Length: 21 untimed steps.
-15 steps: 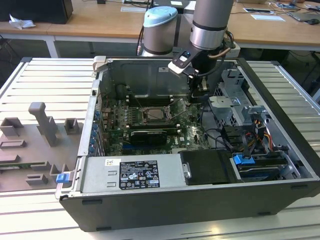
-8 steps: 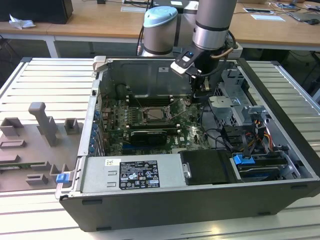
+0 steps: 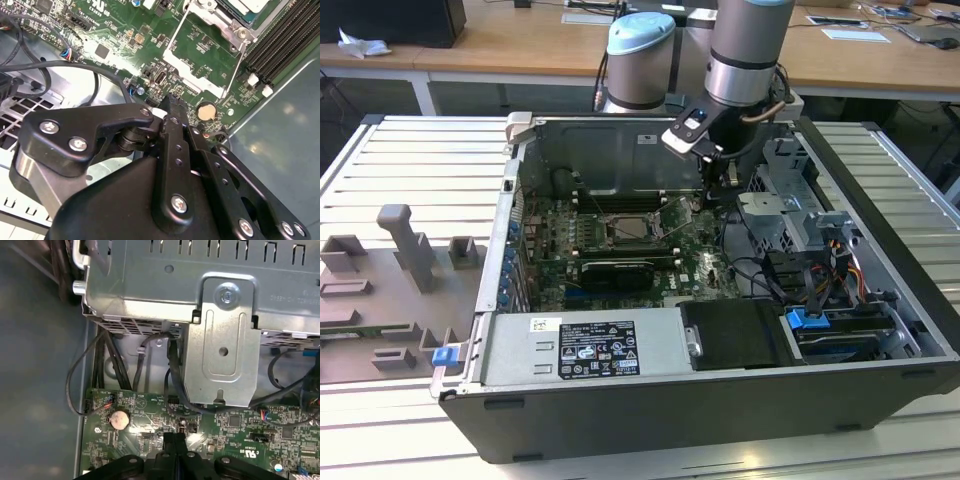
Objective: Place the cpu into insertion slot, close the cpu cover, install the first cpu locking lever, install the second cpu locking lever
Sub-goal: 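Close the cpu cover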
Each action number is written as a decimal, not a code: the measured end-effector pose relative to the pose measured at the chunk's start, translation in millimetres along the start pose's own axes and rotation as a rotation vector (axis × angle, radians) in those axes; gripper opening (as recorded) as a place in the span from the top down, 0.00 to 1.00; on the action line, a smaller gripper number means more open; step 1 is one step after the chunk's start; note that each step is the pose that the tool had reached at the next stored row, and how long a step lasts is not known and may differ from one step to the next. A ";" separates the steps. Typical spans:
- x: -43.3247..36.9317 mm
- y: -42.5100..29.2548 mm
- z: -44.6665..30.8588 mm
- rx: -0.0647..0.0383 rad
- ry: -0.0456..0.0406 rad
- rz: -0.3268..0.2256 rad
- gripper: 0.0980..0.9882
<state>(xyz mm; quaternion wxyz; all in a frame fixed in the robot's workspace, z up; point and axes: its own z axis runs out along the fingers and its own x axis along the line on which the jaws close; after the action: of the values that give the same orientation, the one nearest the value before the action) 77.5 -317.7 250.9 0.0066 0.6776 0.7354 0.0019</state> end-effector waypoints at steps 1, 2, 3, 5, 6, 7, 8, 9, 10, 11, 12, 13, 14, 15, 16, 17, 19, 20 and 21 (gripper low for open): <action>0.0 0.0 0.7 0.000 -0.0001 0.000 0.99; 0.0 0.0 1.6 0.000 0.0000 0.000 0.99; 0.0 0.0 2.3 0.000 0.0000 -0.001 0.99; 0.0 0.0 3.5 0.000 0.0000 -0.001 0.99; 0.0 0.0 3.9 0.000 0.0000 -0.001 0.99; 0.0 -0.1 4.2 0.000 -0.0002 -0.001 0.99; 0.0 -0.1 4.4 0.001 -0.0001 -0.001 0.99; 0.1 -0.1 5.0 0.001 0.0001 -0.001 0.99; 0.1 -0.1 5.8 0.001 0.0001 -0.001 0.99; 0.0 -0.1 6.2 0.001 0.0000 -0.001 0.99; 0.0 -0.1 6.9 0.001 0.0000 -0.001 0.99; 0.1 -0.4 8.5 0.001 0.0000 -0.001 0.99; 0.1 -1.1 9.1 0.001 -0.0001 -0.001 0.99; 0.2 -1.7 9.2 0.001 -0.0001 -0.001 0.99; 0.2 -2.5 9.1 0.001 -0.0002 -0.001 0.99; 0.3 -2.9 9.2 0.002 0.0002 -0.001 0.99; 0.4 -4.3 9.1 0.008 0.0006 -0.001 0.99; 0.5 -4.9 9.0 0.010 0.0007 -0.001 0.99; 0.5 -5.6 8.9 0.012 0.0007 -0.001 0.99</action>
<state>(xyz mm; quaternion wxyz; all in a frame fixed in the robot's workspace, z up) 71.9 -317.8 242.0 0.0023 0.6771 0.7359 -0.0023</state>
